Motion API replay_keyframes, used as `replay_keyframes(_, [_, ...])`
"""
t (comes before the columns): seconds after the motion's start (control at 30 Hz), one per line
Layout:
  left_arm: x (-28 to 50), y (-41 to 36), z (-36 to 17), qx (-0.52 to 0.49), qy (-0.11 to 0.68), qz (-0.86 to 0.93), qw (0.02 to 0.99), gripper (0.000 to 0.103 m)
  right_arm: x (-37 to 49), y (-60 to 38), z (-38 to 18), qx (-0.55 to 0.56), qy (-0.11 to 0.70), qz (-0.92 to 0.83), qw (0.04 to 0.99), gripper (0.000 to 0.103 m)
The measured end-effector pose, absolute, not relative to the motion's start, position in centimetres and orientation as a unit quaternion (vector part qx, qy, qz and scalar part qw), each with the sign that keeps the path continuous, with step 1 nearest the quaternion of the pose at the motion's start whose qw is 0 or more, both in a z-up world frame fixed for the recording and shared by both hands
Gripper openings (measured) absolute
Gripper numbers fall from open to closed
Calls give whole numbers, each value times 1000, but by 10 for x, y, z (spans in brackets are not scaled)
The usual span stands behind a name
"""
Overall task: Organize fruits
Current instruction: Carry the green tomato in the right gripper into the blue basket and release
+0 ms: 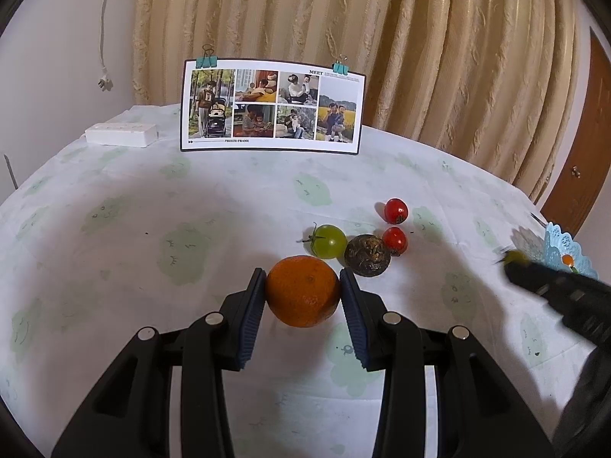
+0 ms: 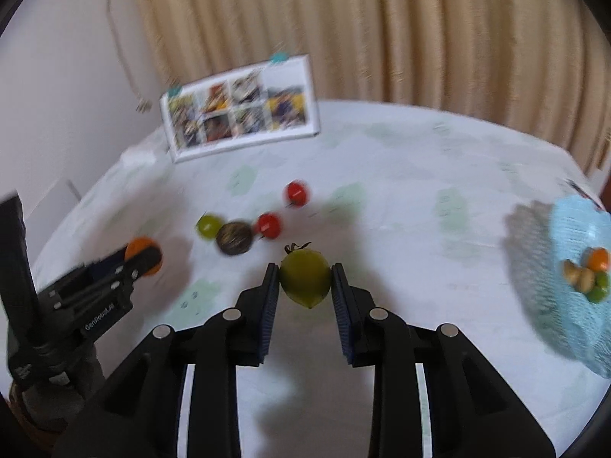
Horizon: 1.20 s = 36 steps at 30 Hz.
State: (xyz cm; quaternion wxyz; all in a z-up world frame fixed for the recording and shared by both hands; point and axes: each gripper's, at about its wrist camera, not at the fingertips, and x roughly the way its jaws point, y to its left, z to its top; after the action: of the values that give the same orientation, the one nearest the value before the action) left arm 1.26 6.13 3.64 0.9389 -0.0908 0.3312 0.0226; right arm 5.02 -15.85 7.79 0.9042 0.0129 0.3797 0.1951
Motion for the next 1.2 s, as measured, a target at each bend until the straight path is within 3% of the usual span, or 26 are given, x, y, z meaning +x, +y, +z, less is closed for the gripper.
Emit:
replay_keyframes(0.3, [14, 62, 34, -93, 336, 26, 937, 40, 34, -244, 96, 69, 342, 100, 932, 29])
replay_keyframes(0.9, [16, 59, 34, -84, 346, 41, 933, 40, 10, -380, 74, 148, 329, -65, 930, 29])
replay_keyframes(0.97, [14, 56, 36, -83, 345, 40, 934, 40, 7, -383, 73, 154, 327, -66, 930, 37])
replay_keyframes(1.0, [14, 55, 37, -83, 345, 39, 934, 40, 5, -385, 73, 159, 323, -68, 931, 48])
replay_keyframes(1.03, [13, 54, 39, -83, 344, 37, 935, 40, 3, -387, 74, 161, 316, -72, 932, 52])
replay_keyframes(1.2, [11, 38, 51, -75, 340, 17, 937, 40, -7, -395, 78, 165, 288, -96, 938, 52])
